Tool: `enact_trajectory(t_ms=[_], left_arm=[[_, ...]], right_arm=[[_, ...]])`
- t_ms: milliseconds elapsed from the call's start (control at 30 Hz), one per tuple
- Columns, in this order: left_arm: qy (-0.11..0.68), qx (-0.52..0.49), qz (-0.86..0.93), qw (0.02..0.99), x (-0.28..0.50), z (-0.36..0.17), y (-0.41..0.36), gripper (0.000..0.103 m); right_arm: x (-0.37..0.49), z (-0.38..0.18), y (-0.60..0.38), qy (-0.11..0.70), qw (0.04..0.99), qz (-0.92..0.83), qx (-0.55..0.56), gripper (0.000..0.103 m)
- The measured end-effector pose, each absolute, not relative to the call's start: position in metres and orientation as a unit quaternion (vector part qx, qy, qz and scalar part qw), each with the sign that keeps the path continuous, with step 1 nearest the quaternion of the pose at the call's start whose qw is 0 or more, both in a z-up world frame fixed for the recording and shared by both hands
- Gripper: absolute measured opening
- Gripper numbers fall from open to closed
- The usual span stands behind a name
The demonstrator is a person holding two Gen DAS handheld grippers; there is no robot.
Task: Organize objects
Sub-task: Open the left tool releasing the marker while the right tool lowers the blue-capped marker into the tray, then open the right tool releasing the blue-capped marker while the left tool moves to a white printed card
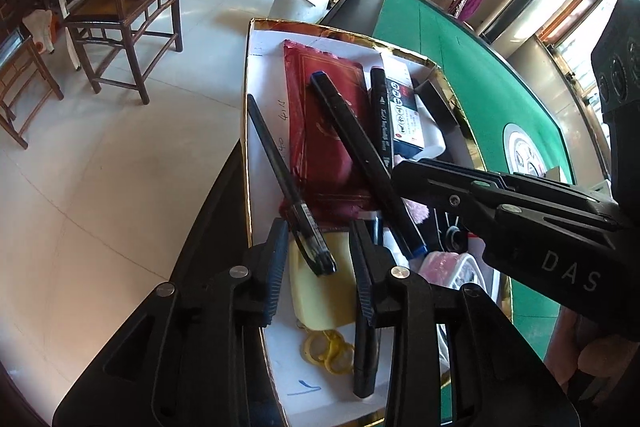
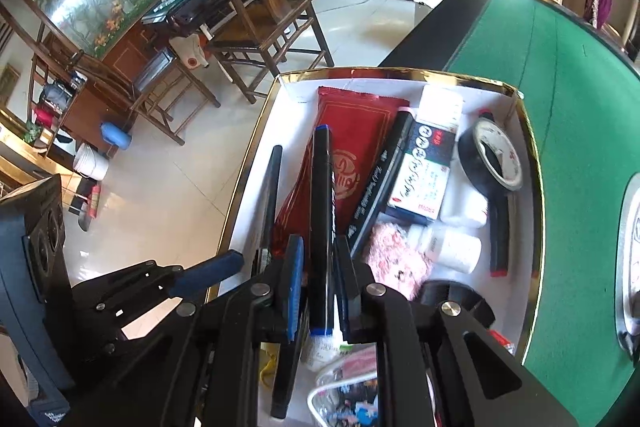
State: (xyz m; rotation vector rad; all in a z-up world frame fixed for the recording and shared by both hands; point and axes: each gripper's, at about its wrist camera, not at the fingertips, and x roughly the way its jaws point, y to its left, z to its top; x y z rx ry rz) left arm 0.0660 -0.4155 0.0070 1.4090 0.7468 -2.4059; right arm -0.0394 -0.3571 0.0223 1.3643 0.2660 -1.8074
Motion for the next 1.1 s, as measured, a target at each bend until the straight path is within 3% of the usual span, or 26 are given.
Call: enact_trajectory(t_ms=[467,900,1000,1033,1100], left_arm=[[0.239,0.462,-0.847,0.107,0.077,0.047,-0.364,0.031],[0.149,0.498,-0.854,-0.024,-0.004,0.057,-0.212,0.031],[0.123,0.495,-0.857,-0.072,-0.025,0.055,-0.17,0.033],[0.112,0.494,-0.858,-0.083,-0.031,0.054,-0.159,0.038],[0.085,0.484,-0.865,-0.107,-0.046,0.053,-0.135,0.04]], right_arm=[[-0.021,0.03,-0.249,0.034,0.409,-0.721,0.558,0.014],[-0.024,0.003,-0.042,-0.058,0.283,-0.754,0.589,0.015],[-0.023,-0.006,0.008,-0.09,0.244,-0.761,0.595,0.028],[-0.022,-0.009,0.023,-0.1,0.233,-0.761,0.596,0.031],[-0.021,-0.013,0.053,-0.117,0.216,-0.762,0.599,0.032]])
